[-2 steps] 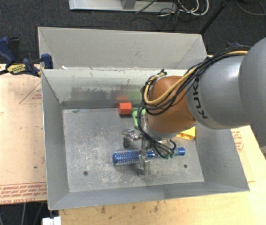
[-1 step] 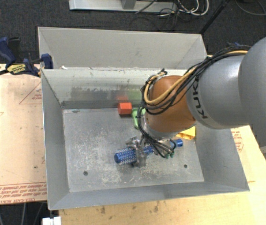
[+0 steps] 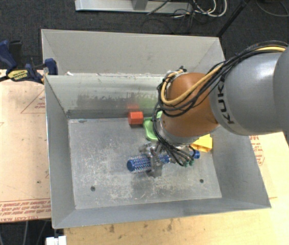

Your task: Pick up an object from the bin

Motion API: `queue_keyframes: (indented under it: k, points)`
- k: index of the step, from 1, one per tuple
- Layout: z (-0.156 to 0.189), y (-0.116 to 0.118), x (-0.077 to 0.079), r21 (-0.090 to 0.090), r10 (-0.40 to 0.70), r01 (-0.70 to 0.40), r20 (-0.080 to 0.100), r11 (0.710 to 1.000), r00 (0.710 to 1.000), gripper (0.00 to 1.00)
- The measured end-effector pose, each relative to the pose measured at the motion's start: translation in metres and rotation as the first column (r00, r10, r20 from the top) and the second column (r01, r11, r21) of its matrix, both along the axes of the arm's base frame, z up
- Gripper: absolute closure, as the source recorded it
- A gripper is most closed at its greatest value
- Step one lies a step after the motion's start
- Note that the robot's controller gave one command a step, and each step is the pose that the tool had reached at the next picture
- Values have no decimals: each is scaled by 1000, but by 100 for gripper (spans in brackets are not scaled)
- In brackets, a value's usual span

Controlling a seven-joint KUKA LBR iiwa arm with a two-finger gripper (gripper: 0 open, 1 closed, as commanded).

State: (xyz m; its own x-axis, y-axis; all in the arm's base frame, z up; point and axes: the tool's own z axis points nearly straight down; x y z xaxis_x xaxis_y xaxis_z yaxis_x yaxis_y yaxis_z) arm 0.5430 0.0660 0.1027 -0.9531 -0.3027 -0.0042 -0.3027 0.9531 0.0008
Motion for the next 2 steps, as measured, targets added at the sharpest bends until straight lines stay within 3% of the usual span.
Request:
queue_keyframes:
  k: [1,2]
  points:
    - [51,1,1,0,-2,2,2,1000,1000,100]
    - [72,2,2,0,-5,5,0,1000,1000,100]
